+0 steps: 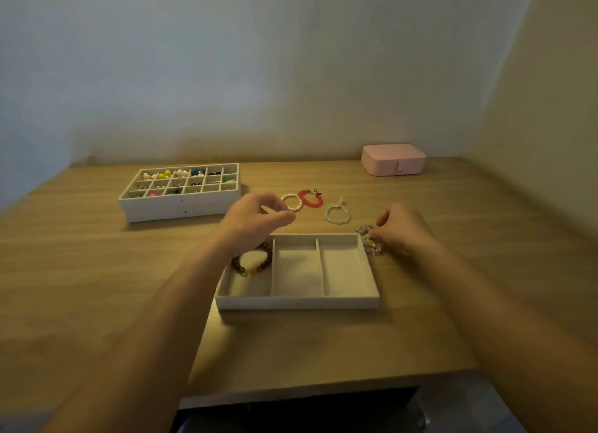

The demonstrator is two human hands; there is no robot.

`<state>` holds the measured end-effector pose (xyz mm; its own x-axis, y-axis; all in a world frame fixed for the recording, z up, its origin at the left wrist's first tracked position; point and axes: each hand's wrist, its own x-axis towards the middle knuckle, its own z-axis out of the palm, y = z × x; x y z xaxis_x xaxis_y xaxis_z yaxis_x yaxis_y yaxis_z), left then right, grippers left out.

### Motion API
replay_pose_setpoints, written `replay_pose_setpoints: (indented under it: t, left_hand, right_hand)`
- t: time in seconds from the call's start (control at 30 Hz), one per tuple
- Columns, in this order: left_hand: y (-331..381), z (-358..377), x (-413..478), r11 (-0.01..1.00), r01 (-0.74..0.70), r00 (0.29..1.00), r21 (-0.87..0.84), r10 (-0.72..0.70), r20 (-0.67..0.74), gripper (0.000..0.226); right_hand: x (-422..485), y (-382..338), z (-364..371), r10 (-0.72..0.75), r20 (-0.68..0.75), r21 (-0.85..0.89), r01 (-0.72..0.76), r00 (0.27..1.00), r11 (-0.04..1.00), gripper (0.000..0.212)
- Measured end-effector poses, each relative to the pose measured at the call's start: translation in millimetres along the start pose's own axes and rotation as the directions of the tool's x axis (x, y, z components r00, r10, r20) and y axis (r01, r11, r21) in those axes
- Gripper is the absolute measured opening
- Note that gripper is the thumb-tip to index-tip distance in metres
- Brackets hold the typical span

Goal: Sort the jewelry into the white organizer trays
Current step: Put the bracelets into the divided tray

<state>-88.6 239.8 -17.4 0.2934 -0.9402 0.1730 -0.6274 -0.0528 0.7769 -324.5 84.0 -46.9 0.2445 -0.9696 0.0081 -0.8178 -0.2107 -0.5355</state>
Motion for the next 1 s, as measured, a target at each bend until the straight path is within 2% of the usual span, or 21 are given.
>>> replay_pose_setpoints:
  t: [0.2,0.4,0.53,0.63,0.7,0.83,0.9,1.0]
  left_hand:
    - [12.0,20.9,-3.2,0.998,0.013,1.0,-0.054,-0.014,-0.023,0.012]
    - [17.4,34.4,-0.6,0.993,0.014,0.999,-0.119,-0.019,-0.037,0.011]
    - [22.2,44.8,9.6,0.986,0.032,0.998,-0.163,-0.04,-0.05,0.008]
    - [29.0,55.4,17.5,0.971,0.056,0.995,-0.234,-0.073,-0.064,0.005]
    - [33.0,61.3,21.8,0.963,0.074,0.994,-0.259,-0.091,-0.053,0.017]
    - [39.7,68.0,27.0,0.931,0.07,0.997,-0.357,-0.054,0.056,0.051]
    - [43.4,67.8,25.3,0.893,0.059,0.997,-0.446,-0.032,0.067,0.047]
    - [46.6,58.7,18.8,0.865,0.038,0.998,-0.5,-0.006,0.065,0.023]
  right_hand:
    - [2.1,0.1,2.5,-0.053,-0.016,-0.007,0.052,0.998,0.999,0.011]
    - [4.9,-0.8,-2.7,-0.17,-0.054,0.293,0.178,0.984,0.939,0.017]
    - [1.4,-12.5,-16.6,-0.215,-0.039,0.554,0.2,0.976,0.808,0.016]
    - [-3.8,-26.4,-28.5,-0.255,-0.042,0.667,0.217,0.966,0.713,0.016]
    - [-6.1,-34.9,-34.7,-0.277,-0.022,0.746,0.2,0.961,0.635,0.018]
    - [-11.9,-50.7,-40.4,-0.341,0.043,0.847,0.147,0.939,0.511,0.021]
    - [-17.5,-58.9,-42.1,-0.376,0.09,0.886,0.099,0.922,0.454,0.022]
    - [-24.3,-68.3,-42.7,-0.388,0.123,0.902,0.06,0.913,0.427,0.019]
